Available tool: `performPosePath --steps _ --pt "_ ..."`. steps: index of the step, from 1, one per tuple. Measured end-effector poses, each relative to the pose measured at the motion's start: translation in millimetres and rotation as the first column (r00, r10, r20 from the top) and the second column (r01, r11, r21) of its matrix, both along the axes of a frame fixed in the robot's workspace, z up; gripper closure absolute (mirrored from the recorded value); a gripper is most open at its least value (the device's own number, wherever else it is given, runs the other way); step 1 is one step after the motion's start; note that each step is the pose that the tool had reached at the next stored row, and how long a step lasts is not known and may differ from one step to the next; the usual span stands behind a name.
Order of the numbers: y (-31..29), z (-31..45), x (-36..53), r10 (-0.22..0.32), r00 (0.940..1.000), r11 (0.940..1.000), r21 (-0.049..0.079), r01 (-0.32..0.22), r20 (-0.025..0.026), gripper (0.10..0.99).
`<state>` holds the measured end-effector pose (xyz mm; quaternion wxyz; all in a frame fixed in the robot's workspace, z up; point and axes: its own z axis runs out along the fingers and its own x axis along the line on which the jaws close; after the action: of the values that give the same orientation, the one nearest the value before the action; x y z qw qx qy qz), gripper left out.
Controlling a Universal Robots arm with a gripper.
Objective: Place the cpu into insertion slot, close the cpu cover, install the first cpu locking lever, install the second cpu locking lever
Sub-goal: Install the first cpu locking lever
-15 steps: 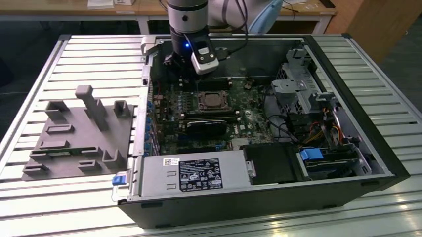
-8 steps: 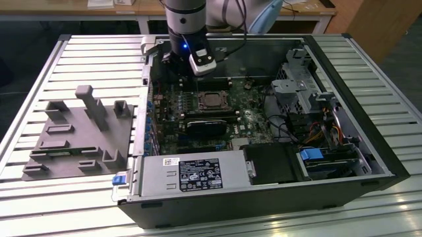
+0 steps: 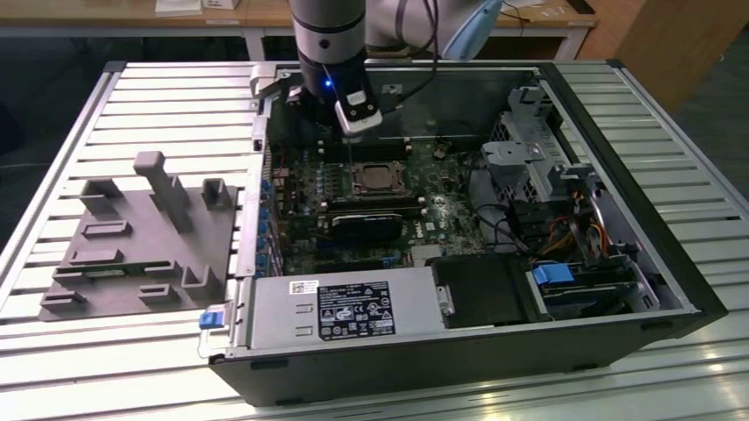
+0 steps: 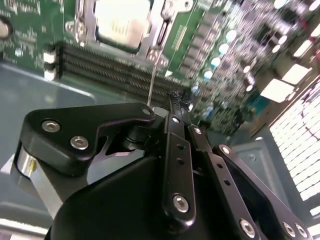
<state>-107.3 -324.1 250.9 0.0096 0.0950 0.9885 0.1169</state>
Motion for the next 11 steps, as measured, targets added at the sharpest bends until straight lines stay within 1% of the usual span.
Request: performPosePath --steps 1,3,4,11 --pt "0.0 0.0 0.0 0.0 1.0 1.0 0.01 0.0 -0.0001 0.98" --pt "0.0 0.0 0.0 0.0 1.0 0.9997 0.025 0.0 -0.0001 0.98" --pt "0.0 0.0 0.0 0.0 1.0 0.9996 0.029 0.0 -0.0002 0.98" --pt "-0.1 0.0 0.8 0.0 1.0 0.9995 0.031 0.0 -0.0002 0.98"
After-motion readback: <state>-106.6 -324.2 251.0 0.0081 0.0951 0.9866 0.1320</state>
